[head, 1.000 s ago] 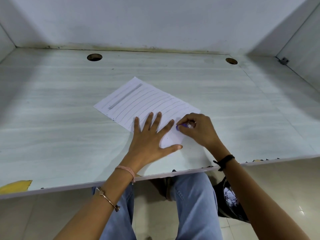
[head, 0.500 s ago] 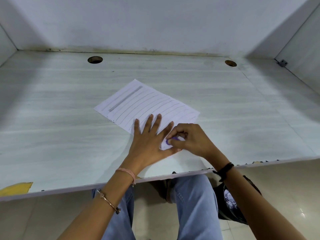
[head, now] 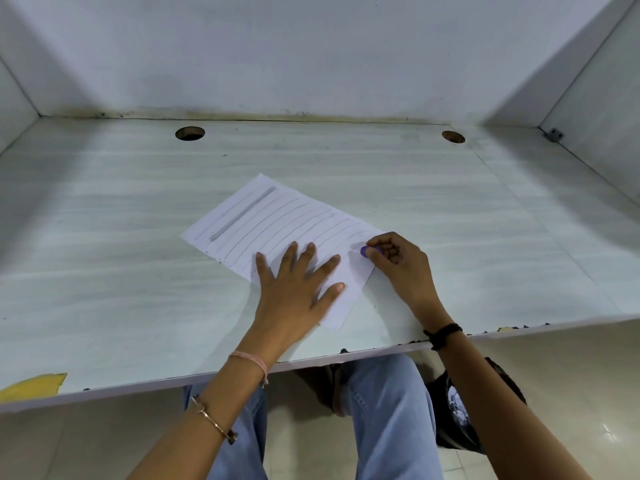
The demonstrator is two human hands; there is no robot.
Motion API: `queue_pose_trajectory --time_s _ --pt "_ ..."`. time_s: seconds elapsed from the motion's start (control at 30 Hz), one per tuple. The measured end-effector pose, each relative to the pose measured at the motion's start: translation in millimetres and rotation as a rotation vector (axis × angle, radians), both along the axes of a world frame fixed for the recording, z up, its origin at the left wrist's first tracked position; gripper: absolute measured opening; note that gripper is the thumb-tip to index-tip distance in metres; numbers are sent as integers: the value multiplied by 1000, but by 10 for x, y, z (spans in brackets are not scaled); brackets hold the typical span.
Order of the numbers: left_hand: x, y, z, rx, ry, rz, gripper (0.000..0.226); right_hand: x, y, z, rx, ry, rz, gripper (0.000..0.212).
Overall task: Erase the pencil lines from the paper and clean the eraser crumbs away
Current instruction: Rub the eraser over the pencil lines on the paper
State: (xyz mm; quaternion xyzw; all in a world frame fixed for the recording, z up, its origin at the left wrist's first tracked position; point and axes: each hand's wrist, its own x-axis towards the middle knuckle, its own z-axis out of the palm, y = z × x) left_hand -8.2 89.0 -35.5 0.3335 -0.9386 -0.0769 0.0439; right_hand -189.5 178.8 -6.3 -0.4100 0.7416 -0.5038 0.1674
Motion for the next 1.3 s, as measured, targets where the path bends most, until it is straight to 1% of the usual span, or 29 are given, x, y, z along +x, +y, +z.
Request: queue_pose_trajectory --time_s 0.1,0.13,0.17,0.23,0.3,0.37,0.47,0.53,0.6,0.73,0.87,1.03,1.17,1.27,1.3 --pt "-4 25 20 -93 59 10 78 33 1 -76 40 170 -11 5" --pt "-30 23 37 -128 95 5 77 29 7 -86 42 191 -25 5" --pt "-70 11 52 -154 116 -6 75 26 16 -88 37 179 -40 4" --pt "-180 -34 114 -139 81 -36 73 19 35 -83 33 123 -53 2" --pt "-304 -104 146 -137 53 -85 81 15 44 -72 33 94 -42 1" --pt "-398 -182 132 -130 69 -134 89 11 46 -45 22 67 -30 2" --pt "-436 -234 14 11 24 -149 80 -31 57 3 2 -42 -49 4" --pt "-418 -228 -33 30 -9 -135 77 -53 53 16 20 -59 -55 8" --pt "-418 -233 -64 6 -5 -126 80 -54 35 4 59 8 -36 10" --pt "-432 -243 -74 11 9 -115 82 -26 24 17 118 210 33 7" --pt "-430 -233 -83 1 23 -120 81 13 44 99 157 298 120 18" --pt "-433 -236 -73 7 21 -124 84 -71 -61 181 141 250 7 16" --pt "-439 -232 -64 -1 -2 -126 86 48 -36 218 223 264 144 19" --pt "-443 -235 -57 2 0 -123 85 -55 -104 255 212 308 30 17" --pt "-445 -235 -58 0 -5 -121 86 -70 -117 269 220 320 31 15"
